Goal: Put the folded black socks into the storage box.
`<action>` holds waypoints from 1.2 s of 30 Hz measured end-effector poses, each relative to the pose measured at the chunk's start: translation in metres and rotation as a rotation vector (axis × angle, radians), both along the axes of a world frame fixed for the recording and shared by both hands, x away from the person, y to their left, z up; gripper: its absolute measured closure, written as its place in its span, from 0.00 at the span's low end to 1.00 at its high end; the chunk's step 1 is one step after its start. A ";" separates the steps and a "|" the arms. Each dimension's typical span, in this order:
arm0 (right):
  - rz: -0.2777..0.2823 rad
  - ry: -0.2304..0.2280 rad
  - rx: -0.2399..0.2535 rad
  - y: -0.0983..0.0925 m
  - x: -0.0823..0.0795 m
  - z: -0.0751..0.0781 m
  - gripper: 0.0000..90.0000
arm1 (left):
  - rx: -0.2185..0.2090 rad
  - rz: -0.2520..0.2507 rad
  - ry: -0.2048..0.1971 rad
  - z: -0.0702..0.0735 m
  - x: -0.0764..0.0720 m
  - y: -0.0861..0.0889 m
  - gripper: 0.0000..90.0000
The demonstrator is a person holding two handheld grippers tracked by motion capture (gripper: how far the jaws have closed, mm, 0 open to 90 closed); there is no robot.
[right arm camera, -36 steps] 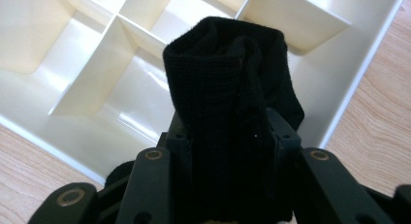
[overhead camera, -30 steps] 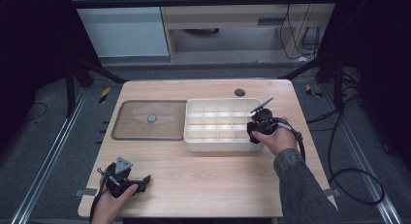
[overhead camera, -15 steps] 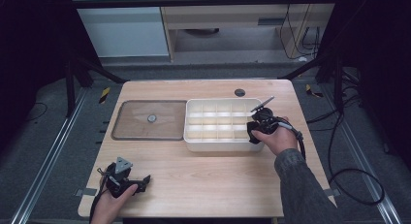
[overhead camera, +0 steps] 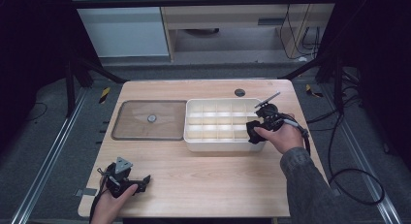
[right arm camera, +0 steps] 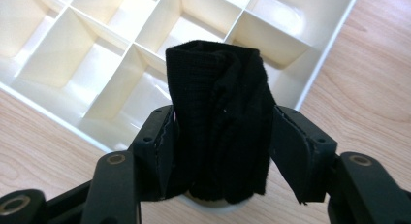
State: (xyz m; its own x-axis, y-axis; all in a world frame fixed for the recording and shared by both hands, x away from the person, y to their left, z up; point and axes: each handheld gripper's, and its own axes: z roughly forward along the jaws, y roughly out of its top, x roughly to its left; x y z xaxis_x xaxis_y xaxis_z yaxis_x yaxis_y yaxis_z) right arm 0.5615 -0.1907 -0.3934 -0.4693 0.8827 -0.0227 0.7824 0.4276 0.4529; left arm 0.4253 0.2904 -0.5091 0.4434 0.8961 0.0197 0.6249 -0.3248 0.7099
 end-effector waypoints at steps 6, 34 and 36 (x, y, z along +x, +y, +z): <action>-0.002 -0.027 0.028 -0.006 -0.005 0.014 0.46 | 0.000 -0.001 0.000 0.000 0.000 0.000 0.00; -0.009 -0.105 0.078 -0.021 -0.021 0.057 0.97 | -0.001 -0.001 -0.001 0.000 0.000 0.000 0.00; 0.003 -0.101 0.082 -0.020 -0.022 0.057 1.00 | -0.001 -0.001 -0.001 0.000 0.000 0.000 0.00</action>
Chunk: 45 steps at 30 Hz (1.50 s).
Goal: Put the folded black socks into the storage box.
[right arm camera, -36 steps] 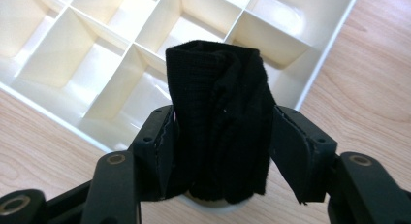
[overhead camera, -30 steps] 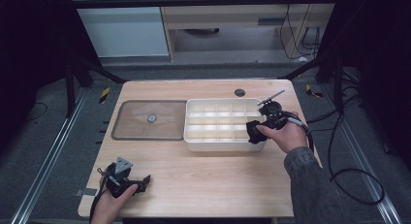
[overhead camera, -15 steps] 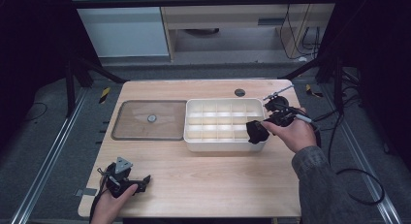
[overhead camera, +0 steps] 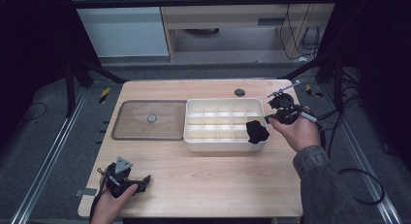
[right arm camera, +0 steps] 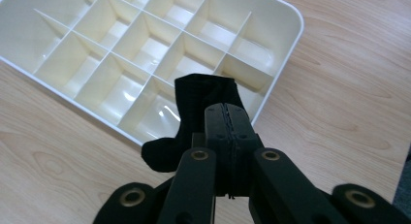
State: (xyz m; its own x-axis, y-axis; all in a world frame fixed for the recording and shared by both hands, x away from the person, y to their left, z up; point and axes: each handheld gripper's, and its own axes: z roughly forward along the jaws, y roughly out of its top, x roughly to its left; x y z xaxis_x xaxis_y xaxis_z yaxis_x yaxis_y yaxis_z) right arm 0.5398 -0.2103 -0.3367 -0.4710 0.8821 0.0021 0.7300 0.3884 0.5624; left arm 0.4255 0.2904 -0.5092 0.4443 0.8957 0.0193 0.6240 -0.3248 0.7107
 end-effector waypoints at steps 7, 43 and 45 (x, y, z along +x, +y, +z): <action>0.023 0.014 0.003 0.009 0.001 -0.003 1.00 | 0.001 0.000 0.000 0.000 0.000 0.000 0.00; 0.023 0.075 -0.006 0.043 0.036 -0.042 1.00 | 0.003 -0.001 0.001 0.000 0.000 0.000 0.00; 0.020 0.076 -0.012 0.045 0.038 -0.044 1.00 | 0.003 0.000 0.001 0.000 0.000 0.000 0.00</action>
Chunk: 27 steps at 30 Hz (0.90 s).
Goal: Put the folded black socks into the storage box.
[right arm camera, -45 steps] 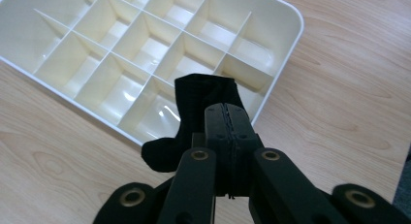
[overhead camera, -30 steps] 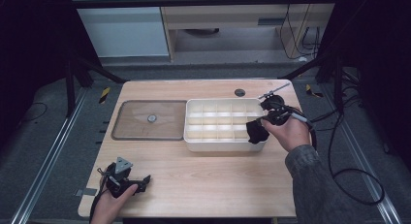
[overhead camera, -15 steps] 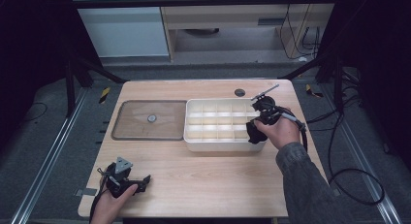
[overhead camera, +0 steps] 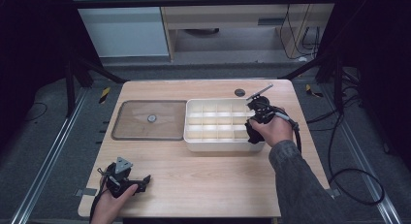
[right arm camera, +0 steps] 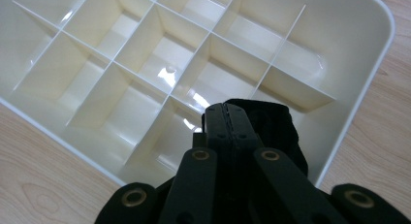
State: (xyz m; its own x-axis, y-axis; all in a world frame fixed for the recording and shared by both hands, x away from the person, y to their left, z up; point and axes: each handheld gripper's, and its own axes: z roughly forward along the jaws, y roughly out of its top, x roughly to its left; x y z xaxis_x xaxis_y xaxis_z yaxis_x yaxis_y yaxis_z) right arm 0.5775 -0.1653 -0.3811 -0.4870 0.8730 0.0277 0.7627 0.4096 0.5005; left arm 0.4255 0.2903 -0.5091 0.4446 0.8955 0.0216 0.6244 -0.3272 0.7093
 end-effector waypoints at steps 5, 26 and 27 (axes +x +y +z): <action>-0.004 0.007 -0.003 0.001 0.002 -0.001 1.00 | 0.000 0.000 0.000 0.000 0.000 0.000 0.00; -0.037 -0.011 -0.048 -0.002 0.003 -0.002 1.00 | -0.001 -0.005 0.003 0.000 0.000 0.000 0.00; -0.042 -0.015 -0.048 -0.004 0.004 -0.003 1.00 | -0.002 -0.003 0.002 0.000 0.000 0.000 0.00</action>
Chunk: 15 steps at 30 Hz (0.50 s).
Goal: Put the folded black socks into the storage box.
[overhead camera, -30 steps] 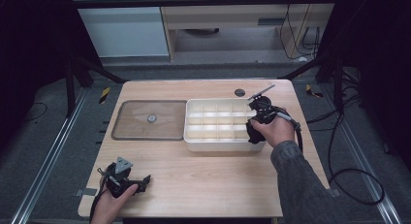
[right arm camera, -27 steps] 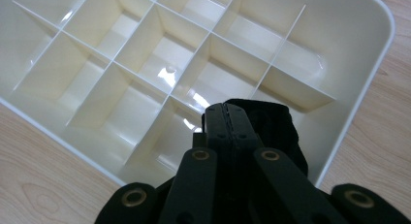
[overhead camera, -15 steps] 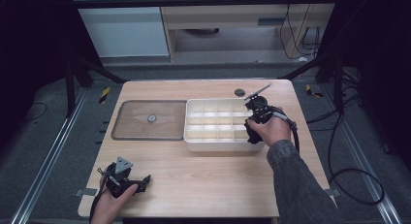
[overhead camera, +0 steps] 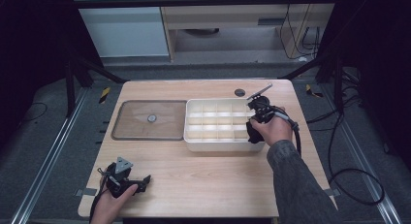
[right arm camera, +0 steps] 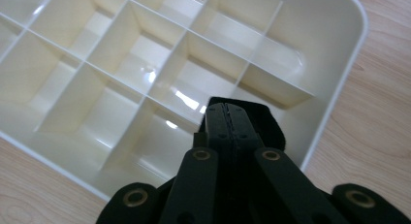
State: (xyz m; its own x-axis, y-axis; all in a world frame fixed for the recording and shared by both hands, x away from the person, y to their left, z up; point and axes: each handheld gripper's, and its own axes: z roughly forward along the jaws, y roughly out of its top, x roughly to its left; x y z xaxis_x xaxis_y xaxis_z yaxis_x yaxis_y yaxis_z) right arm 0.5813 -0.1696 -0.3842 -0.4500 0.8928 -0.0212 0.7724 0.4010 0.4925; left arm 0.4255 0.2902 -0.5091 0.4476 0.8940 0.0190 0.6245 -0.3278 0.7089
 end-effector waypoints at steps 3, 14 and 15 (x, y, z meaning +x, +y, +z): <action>-0.021 0.003 -0.001 -0.009 0.000 -0.001 1.00 | 0.001 -0.002 0.001 0.000 0.000 0.000 0.00; -0.043 0.021 -0.007 -0.020 0.000 -0.013 1.00 | 0.001 -0.002 0.001 0.000 0.000 0.000 0.00; -0.044 0.022 -0.006 -0.021 0.000 -0.014 1.00 | 0.002 -0.002 0.001 0.000 0.000 0.000 0.00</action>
State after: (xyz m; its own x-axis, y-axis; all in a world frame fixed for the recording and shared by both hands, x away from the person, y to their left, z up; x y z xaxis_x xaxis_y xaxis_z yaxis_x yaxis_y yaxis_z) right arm 0.5816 -0.1901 -0.3977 -0.4109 0.9115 -0.0174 0.8001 0.3697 0.4724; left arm 0.4254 0.2903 -0.5090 0.4492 0.8932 0.0200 0.6249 -0.3301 0.7075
